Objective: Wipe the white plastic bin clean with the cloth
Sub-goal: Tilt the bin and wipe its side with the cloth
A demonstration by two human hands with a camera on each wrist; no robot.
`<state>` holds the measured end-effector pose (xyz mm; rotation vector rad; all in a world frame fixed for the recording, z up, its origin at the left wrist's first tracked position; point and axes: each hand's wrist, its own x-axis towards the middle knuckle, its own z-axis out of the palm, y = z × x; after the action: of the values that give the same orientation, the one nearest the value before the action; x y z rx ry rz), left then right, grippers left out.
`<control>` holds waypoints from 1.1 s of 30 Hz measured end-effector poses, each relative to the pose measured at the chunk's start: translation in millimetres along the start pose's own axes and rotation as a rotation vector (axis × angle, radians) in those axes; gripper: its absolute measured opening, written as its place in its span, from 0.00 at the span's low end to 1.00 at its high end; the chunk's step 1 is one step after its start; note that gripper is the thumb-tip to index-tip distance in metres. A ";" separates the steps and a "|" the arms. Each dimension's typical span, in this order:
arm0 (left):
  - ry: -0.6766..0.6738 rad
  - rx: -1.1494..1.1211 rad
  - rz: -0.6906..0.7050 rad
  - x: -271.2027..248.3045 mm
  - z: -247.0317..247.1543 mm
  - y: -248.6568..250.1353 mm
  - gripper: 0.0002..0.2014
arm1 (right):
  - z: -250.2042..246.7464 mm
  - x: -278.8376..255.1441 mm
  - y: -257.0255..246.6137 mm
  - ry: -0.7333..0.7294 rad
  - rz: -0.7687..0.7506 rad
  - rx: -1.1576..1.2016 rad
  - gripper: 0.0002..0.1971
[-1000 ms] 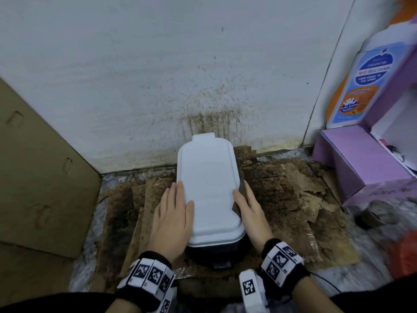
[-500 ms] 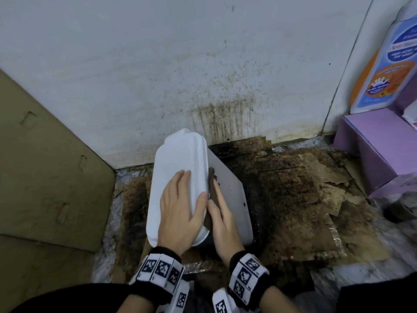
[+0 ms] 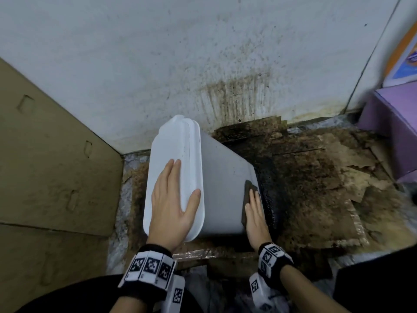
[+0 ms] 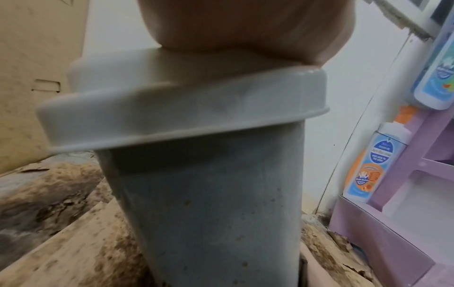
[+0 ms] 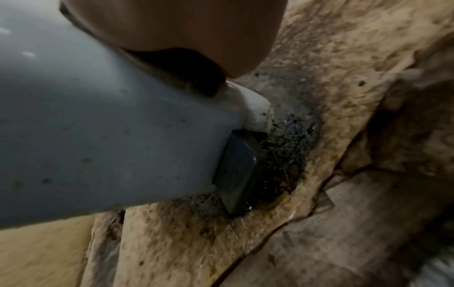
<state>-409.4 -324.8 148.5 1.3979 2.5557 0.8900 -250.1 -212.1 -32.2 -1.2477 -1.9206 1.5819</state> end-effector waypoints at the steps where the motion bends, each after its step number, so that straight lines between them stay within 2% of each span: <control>1: 0.000 -0.004 0.000 -0.4 -0.1 -0.2 0.37 | 0.1 1.3 0.4 0.006 0.022 -0.003 0.25; 5: 0.001 -0.007 0.006 -1.2 0.3 0.4 0.37 | 12.1 -3.6 -28.2 0.054 0.035 0.062 0.24; 11: 0.007 -0.004 0.014 -0.2 1.6 -2.8 0.37 | 35.7 -38.4 -114.9 0.069 -0.328 0.048 0.27; 13: 0.005 -0.005 0.006 -0.3 1.2 -4.8 0.36 | 35.2 -39.6 -121.5 0.058 -0.404 0.031 0.26; 16: 0.003 -0.018 -0.004 -1.5 -1.1 -8.1 0.36 | 25.6 -28.2 -94.2 0.029 -0.479 -0.036 0.27; 18: -0.002 -0.033 -0.012 -2.6 -3.0 -9.7 0.36 | 19.6 -15.6 -62.5 0.036 -0.400 -0.046 0.27; 22: 0.005 -0.052 -0.018 -2.8 -5.1 -11.3 0.36 | 8.5 7.9 7.6 0.081 -0.033 0.003 0.24; 25: 0.006 -0.054 -0.021 -2.6 -4.8 -10.6 0.36 | 3.1 15.9 28.6 0.058 0.141 0.008 0.24; 29: 0.003 -0.049 -0.024 -1.8 -3.9 -9.9 0.37 | 8.9 9.5 0.0 0.107 0.150 0.035 0.26; 33: 0.004 -0.047 -0.015 -1.7 -3.0 -8.9 0.36 | 25.9 -16.6 -60.0 0.109 -0.092 0.045 0.28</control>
<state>-416.0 -331.2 145.9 1.3632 2.5276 0.9453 -284.1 -240.0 18.9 -1.1840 -1.8377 1.4717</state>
